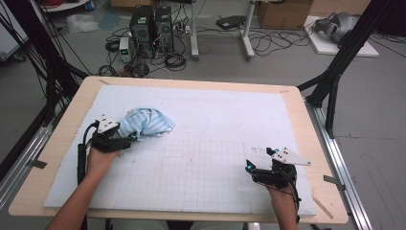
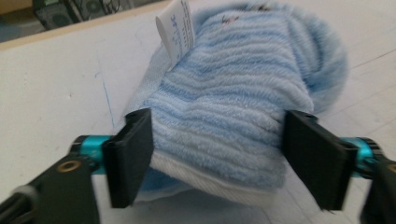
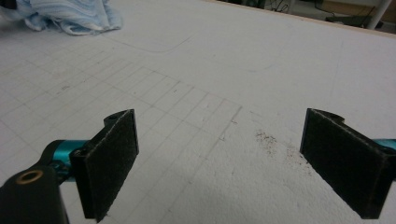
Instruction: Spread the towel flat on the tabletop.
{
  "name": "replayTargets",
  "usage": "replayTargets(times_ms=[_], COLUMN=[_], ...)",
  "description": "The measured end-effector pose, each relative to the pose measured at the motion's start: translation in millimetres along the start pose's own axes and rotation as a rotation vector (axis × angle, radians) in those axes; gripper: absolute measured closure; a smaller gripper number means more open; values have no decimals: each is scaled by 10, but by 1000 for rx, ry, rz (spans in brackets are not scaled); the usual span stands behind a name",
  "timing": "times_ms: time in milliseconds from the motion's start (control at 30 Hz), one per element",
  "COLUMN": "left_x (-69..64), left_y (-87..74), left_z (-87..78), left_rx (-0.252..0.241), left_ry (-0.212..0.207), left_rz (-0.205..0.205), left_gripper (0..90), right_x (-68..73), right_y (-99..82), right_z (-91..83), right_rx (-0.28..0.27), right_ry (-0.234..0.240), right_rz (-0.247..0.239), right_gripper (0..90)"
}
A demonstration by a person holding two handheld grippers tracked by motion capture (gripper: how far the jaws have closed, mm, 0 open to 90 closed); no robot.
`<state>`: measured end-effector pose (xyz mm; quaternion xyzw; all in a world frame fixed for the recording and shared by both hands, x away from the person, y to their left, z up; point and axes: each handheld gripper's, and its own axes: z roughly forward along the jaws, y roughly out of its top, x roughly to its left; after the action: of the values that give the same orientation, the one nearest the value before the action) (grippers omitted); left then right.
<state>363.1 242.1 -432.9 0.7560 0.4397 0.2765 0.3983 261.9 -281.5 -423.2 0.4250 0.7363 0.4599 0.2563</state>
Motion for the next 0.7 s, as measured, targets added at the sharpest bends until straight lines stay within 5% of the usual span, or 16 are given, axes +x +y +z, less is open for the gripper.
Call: replayTargets(times_ms=[33,67,200,400,433,700], left_x=[-11,-26,-72,-249,-329,-748], left_y=[5,8,26,161,207,257], left_z=[11,12,-12,-158,-171,-161], left_rx=[-5,-13,-51,-187,-201,-201], left_ry=[-21,-32,-112,-226,-277,-418], left_rz=[9,21,41,93,99,165], left_gripper=[519,768,812,813,813,812], right_x=[2,2,-7,-12,-8,4], right_y=[0,-1,-10,-18,-14,-10], right_z=[1,2,-7,-18,-17,-15], right_rx=[1,2,4,4,4,5], right_ry=[1,0,-2,-5,-8,-12], right_rz=[2,3,7,9,8,17], right_gripper=[106,106,106,106,106,106])
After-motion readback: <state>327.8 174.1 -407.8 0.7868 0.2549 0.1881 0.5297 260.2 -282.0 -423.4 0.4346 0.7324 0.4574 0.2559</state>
